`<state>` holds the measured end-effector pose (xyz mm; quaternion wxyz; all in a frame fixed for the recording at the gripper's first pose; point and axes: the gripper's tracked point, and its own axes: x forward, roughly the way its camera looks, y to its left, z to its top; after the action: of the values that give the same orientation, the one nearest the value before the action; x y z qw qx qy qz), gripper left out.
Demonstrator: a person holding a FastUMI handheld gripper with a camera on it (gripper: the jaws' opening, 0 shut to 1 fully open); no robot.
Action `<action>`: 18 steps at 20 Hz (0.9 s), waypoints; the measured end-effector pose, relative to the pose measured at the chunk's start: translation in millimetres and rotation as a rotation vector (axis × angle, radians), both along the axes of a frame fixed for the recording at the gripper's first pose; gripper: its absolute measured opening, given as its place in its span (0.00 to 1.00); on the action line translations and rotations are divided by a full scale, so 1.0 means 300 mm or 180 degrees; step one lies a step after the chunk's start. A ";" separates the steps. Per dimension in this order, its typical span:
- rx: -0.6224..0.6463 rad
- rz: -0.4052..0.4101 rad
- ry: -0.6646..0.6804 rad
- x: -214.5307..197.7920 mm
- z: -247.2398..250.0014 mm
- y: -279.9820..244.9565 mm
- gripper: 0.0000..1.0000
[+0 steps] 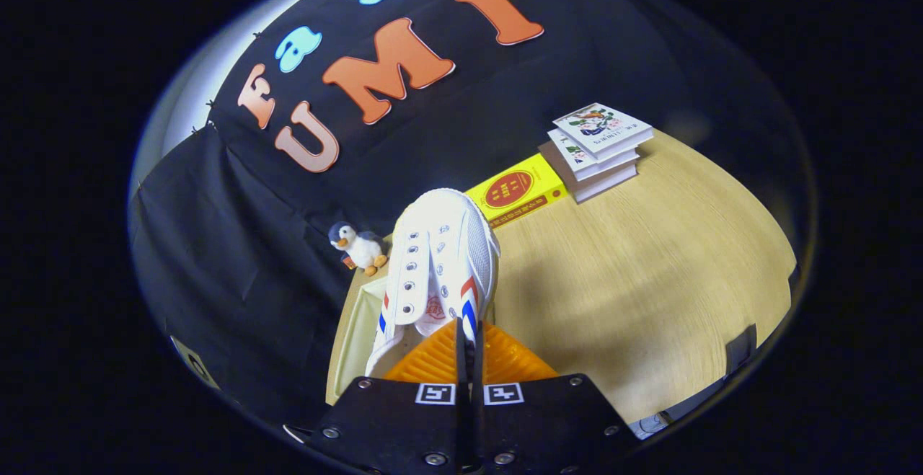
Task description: Open the storage box then place both shoes into the box .Put the left shoe in first, then the right shoe, with the right side of both shoes facing outward in a uniform manner.
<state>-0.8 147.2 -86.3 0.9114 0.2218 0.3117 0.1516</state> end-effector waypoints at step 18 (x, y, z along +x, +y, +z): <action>-0.1444 0.0148 0.0204 -0.027 -0.245 0.419 0.04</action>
<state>-8.9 273.0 -159.7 0.9238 0.0087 0.3716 0.0915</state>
